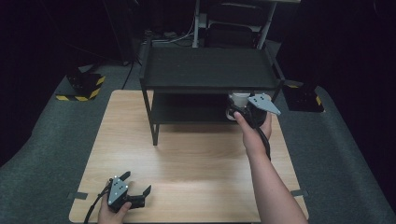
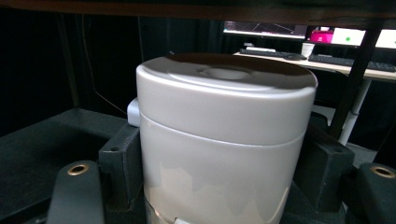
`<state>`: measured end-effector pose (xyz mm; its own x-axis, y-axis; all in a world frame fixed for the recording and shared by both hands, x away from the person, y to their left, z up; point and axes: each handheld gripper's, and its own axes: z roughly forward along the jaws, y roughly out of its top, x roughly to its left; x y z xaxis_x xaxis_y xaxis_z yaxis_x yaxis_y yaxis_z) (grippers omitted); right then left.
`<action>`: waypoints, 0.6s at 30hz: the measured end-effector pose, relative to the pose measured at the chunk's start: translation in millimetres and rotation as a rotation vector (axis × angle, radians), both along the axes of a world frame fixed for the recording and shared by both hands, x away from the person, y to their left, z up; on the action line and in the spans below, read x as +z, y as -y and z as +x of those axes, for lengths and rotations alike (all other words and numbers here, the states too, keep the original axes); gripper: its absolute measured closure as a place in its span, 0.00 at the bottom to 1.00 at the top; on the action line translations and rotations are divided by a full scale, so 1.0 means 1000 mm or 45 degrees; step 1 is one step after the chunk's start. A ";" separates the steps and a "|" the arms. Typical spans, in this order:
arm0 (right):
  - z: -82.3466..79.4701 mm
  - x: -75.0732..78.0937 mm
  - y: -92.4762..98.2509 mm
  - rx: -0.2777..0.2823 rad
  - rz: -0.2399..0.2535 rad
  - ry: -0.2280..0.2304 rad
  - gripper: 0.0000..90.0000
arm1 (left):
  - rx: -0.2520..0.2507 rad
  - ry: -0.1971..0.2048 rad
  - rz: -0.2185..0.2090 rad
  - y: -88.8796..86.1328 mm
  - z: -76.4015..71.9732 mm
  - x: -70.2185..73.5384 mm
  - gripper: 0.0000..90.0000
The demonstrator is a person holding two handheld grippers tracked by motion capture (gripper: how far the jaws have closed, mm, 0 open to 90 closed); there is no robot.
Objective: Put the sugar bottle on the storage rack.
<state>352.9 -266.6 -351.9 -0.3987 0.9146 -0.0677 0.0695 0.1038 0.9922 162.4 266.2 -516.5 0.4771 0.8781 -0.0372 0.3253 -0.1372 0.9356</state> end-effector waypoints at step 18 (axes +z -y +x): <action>0.019 -0.014 -0.010 -0.005 0.023 -0.007 0.32 | -0.003 0.002 -0.004 -0.001 0.000 0.000 0.01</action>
<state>371.5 -256.2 -365.7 -0.3956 0.9171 -0.0491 0.0752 0.0856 0.9935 162.1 266.8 -516.9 0.4791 0.8769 -0.0390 0.3236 -0.1352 0.9365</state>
